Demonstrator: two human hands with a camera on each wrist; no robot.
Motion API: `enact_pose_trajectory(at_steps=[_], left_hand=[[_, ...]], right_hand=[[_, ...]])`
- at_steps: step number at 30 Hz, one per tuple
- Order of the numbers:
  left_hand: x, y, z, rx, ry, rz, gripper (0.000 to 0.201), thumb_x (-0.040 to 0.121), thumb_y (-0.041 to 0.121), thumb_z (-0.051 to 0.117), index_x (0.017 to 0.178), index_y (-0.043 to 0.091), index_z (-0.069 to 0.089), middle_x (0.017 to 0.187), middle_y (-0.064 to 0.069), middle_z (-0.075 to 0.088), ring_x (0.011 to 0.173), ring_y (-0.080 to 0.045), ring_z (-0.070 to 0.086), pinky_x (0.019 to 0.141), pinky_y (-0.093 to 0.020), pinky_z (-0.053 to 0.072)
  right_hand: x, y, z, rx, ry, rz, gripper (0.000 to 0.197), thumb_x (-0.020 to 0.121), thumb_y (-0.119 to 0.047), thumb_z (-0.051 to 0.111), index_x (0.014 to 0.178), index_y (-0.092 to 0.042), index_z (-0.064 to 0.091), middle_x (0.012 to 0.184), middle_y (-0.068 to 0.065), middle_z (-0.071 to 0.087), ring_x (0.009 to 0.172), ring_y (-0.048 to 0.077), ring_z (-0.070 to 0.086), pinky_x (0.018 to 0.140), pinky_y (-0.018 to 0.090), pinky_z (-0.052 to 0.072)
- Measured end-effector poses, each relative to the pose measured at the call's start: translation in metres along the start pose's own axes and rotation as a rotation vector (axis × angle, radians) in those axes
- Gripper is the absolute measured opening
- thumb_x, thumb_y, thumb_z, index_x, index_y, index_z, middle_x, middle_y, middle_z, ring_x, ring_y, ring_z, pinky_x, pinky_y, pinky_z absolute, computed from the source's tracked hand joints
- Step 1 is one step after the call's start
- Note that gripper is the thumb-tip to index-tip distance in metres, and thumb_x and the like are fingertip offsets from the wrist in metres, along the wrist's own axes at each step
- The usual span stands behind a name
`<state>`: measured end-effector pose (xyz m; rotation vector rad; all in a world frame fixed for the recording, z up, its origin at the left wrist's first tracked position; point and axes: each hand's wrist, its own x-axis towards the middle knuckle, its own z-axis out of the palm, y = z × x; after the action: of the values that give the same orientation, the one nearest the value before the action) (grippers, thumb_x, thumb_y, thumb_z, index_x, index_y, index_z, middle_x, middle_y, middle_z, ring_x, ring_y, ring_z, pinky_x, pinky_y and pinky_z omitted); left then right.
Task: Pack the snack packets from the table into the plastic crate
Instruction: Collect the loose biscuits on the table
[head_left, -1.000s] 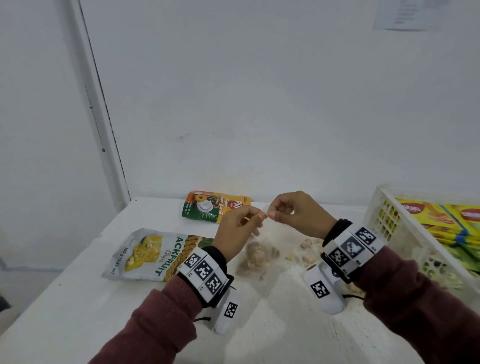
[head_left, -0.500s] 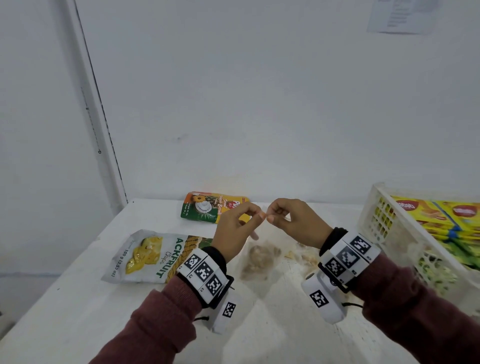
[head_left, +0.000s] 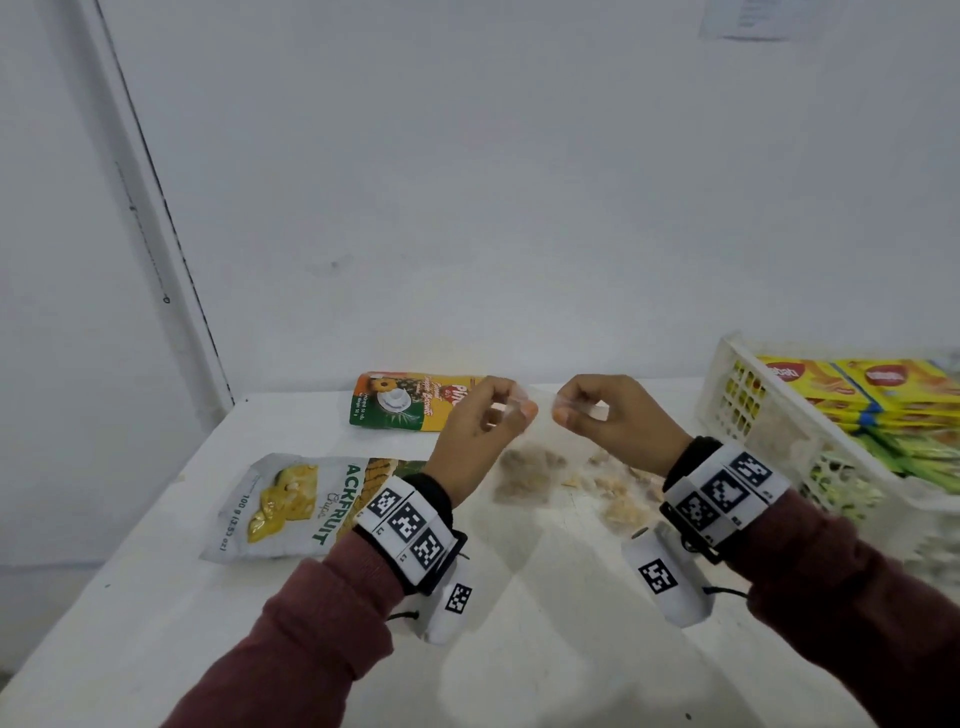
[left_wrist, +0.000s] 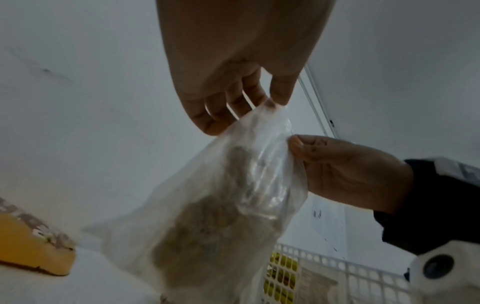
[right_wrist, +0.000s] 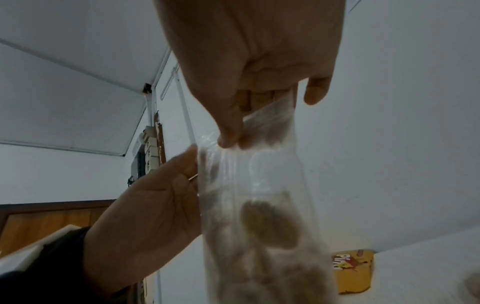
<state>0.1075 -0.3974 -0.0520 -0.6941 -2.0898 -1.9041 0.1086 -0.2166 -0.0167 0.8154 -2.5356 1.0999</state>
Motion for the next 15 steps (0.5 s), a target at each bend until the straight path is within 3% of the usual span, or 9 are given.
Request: enact_pose_trajectory(at_steps=[2,4,6,8,12,15], left_hand=[[-0.001,-0.001,0.007,0.003,-0.061,-0.007,0.018,0.075,0.04,0.064,0.084,0.025,0.059,0.079,0.012,0.062,0.074,-0.009,0.059,0.071,-0.023,0.048],[-0.001,-0.002,0.014,-0.026,-0.046,0.005,0.007,0.083,0.018,0.066,0.079,0.022,0.061,0.067,0.011,0.065,0.066,-0.003,0.062,0.067,-0.015,0.048],[0.0,-0.003,0.02,-0.046,-0.032,0.004,0.015,0.085,0.008,0.063,0.075,0.019,0.061,0.063,0.015,0.067,0.065,0.001,0.061,0.067,-0.013,0.048],[0.001,-0.004,0.026,-0.066,-0.042,-0.011,0.012,0.085,0.01,0.064,0.076,0.017,0.062,0.066,0.017,0.068,0.068,-0.002,0.061,0.069,-0.017,0.048],[0.0,-0.006,0.041,-0.185,-0.126,-0.1,0.009,0.09,0.007,0.056,0.082,0.008,0.061,0.07,0.012,0.072,0.072,-0.003,0.067,0.074,-0.027,0.053],[-0.003,-0.001,0.059,-0.287,-0.2,-0.18,0.012,0.092,0.007,0.052,0.081,0.009,0.055,0.074,0.006,0.073,0.069,-0.009,0.071,0.066,-0.023,0.055]], right_hand=[[-0.005,-0.001,-0.001,-0.041,0.032,0.001,0.022,0.085,-0.012,0.065,0.071,-0.028,0.059,0.07,-0.012,0.06,0.073,0.012,0.055,0.074,0.023,0.041],[-0.011,0.0,-0.001,-0.035,0.076,0.024,0.014,0.082,-0.015,0.069,0.072,-0.025,0.066,0.067,-0.015,0.062,0.074,0.012,0.057,0.074,0.025,0.041],[-0.019,0.003,-0.005,0.003,0.119,0.07,0.016,0.078,-0.02,0.073,0.069,-0.031,0.066,0.063,-0.02,0.063,0.068,0.003,0.055,0.07,0.022,0.041],[-0.03,0.008,-0.011,-0.006,0.142,0.126,0.017,0.076,-0.022,0.075,0.07,-0.034,0.064,0.062,-0.027,0.062,0.063,-0.001,0.054,0.067,0.02,0.04],[-0.056,0.014,-0.024,-0.04,0.2,0.162,0.02,0.079,-0.019,0.072,0.065,-0.027,0.059,0.058,-0.02,0.06,0.06,0.005,0.05,0.061,0.017,0.04],[-0.072,0.014,-0.031,-0.02,0.237,0.209,0.033,0.081,-0.008,0.069,0.059,-0.025,0.052,0.055,-0.019,0.057,0.058,0.003,0.047,0.058,0.012,0.036]])
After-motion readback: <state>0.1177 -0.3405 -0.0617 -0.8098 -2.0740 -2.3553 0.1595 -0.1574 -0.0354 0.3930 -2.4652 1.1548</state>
